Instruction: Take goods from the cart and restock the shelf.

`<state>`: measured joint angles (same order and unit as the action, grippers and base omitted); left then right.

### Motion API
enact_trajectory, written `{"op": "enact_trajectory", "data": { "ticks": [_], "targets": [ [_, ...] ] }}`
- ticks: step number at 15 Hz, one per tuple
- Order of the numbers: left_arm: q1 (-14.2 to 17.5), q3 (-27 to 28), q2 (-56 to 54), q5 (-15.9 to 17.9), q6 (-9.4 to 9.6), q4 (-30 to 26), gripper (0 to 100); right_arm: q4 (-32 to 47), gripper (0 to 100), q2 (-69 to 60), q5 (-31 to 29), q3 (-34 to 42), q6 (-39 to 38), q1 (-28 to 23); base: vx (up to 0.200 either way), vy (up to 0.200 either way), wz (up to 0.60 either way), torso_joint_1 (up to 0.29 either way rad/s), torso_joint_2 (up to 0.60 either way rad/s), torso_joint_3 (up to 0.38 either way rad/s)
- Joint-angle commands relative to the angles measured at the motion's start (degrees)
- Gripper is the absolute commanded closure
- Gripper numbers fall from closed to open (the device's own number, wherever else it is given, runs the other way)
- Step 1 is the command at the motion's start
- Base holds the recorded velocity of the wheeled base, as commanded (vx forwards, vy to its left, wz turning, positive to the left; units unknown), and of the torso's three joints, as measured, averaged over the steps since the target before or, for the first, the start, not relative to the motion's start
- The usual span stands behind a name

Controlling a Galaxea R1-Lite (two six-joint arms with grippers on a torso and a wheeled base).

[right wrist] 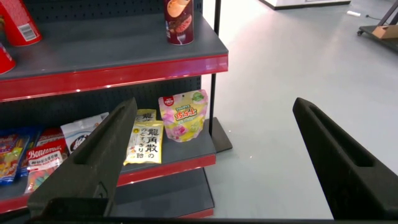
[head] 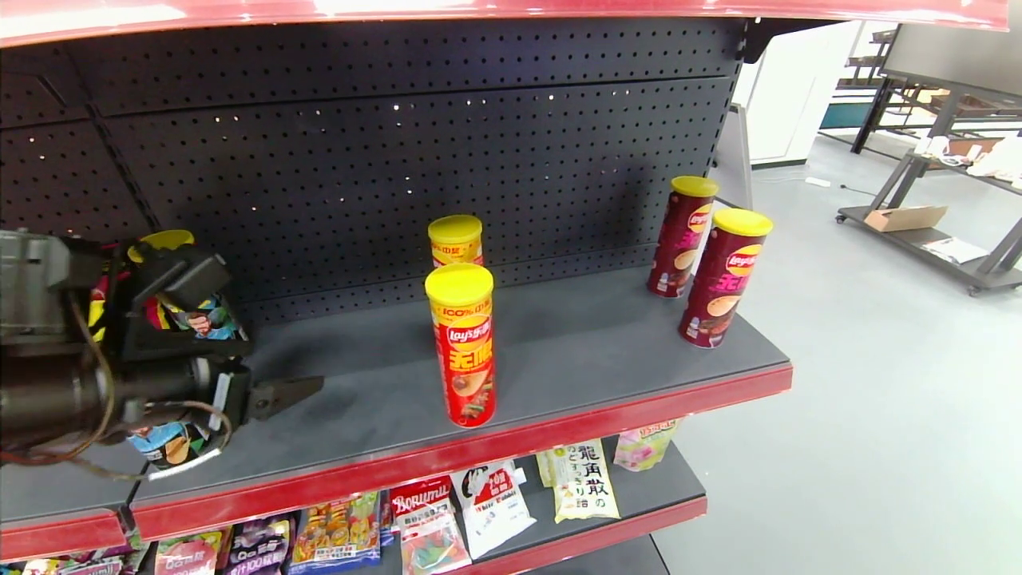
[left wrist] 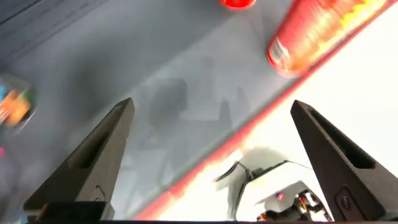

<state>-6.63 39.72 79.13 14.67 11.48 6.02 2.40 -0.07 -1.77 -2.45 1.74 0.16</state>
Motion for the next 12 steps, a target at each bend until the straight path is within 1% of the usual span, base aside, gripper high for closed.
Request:
{"op": "enact_trajectory", "data": {
  "ticks": [1, 2, 3, 4, 5, 6, 7, 10, 12],
  "targets": [
    [3.73, -9.31, -23.49, -0.51, -1.11, -3.74, 0, 0.06, 0, 0.07, 0.01, -0.01, 0.01, 0.02, 0.000, 0.000, 0.00, 0.000, 0.00, 0.000],
    [3.91, -12.38, -30.79, 1.24, -2.61, -4.00, 0, 0.06, 0, 0.07, 0.01, -0.01, 0.01, 0.02, 0.000, 0.000, 0.00, 0.000, 0.00, 0.000],
    [4.35, -15.55, -38.35, 2.30, -4.28, -4.09, 0, 0.06, 0, 0.07, 0.01, -0.01, 0.01, 0.02, 0.000, 0.000, 0.00, 0.000, 0.00, 0.000],
    [4.52, -17.83, -45.29, 2.47, -6.47, -4.26, 0, 0.06, 0, 0.07, 0.01, -0.01, 0.01, 0.02, 0.000, 0.000, 0.00, 0.000, 0.00, 0.000],
    [4.52, -18.97, -50.48, 2.47, -8.50, -5.41, 0, 0.06, 0, 0.07, 0.01, -0.01, 0.01, 0.02, 0.000, 0.000, 0.00, 0.000, 0.00, 0.000],
    [4.52, -19.06, -52.85, 2.47, -9.37, -6.46, 0, -0.03, 0, 0.07, 0.01, -0.01, 0.01, 0.02, 0.000, 0.000, 0.00, 0.000, 0.00, 0.000],
    [4.52, -19.15, -57.86, 2.56, -10.34, -9.80, 0, -0.03, 0, 0.07, 0.01, -0.01, 0.01, 0.02, 0.000, 0.000, 0.00, 0.000, 0.00, 0.000],
    [4.35, -20.73, -67.62, 2.39, -10.60, -17.36, 0, 0.06, 0, 0.07, 0.01, -0.01, 0.01, 0.02, 0.000, 0.000, 0.00, 0.000, 0.00, 0.000],
    [4.43, -23.55, -73.24, 1.86, -10.60, -18.15, 0, -0.03, 0, 0.07, 0.01, -0.01, 0.01, 0.02, 0.000, 0.000, 0.00, 0.000, 0.00, 0.000]
  ]
}}
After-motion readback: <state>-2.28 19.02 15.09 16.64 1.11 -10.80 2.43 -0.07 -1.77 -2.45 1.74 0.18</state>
